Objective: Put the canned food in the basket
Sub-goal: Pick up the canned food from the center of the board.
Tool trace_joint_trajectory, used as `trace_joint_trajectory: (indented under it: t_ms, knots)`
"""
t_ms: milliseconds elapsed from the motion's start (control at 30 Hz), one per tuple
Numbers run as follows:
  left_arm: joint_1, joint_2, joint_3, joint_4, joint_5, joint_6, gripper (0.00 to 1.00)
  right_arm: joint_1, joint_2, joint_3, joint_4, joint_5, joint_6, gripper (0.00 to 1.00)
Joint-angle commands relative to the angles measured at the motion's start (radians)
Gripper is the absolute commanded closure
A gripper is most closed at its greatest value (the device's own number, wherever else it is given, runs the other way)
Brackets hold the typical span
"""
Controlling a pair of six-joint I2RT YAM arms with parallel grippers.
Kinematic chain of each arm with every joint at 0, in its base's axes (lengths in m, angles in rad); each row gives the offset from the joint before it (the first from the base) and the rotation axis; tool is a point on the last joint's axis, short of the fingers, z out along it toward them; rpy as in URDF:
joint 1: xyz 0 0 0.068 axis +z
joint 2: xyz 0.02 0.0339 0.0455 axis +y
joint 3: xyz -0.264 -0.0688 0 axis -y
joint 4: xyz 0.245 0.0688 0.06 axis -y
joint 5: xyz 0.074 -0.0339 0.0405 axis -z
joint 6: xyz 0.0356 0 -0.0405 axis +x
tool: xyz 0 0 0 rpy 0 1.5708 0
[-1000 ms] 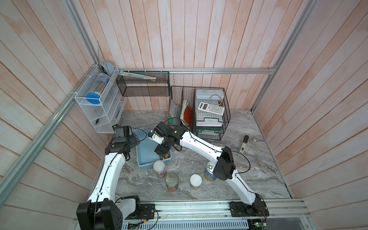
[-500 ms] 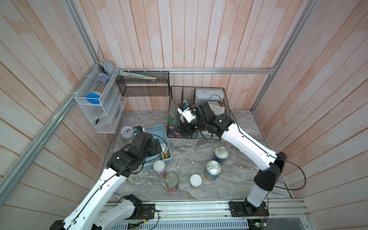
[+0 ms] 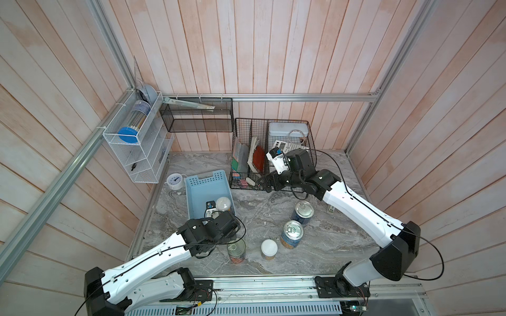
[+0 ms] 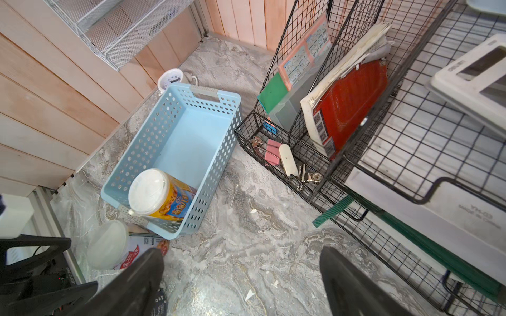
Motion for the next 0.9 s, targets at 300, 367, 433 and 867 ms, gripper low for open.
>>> trace_joint_trajectory:
  t_ms: [300, 367, 433, 867]
  knots:
    - [0.148, 0.022, -0.142, 0.193, 0.027, 0.047, 0.0, 0.006, -0.017, -0.054, 0.054, -0.055, -0.002, 0.04]
    - [0.154, 0.022, -0.155, 0.219, 0.049, 0.057, 0.0, 0.006, -0.013, -0.057, 0.054, -0.058, -0.002, 0.04]
    - [0.153, 0.03, -0.162, 0.243, 0.069, 0.065, 0.01, 0.006, -0.009, -0.065, 0.059, -0.059, 0.0, 0.04]
    - [0.156, -0.047, -0.199, 0.218, 0.096, 0.059, 0.36, 0.006, -0.019, -0.084, 0.077, -0.062, 0.001, 0.05]
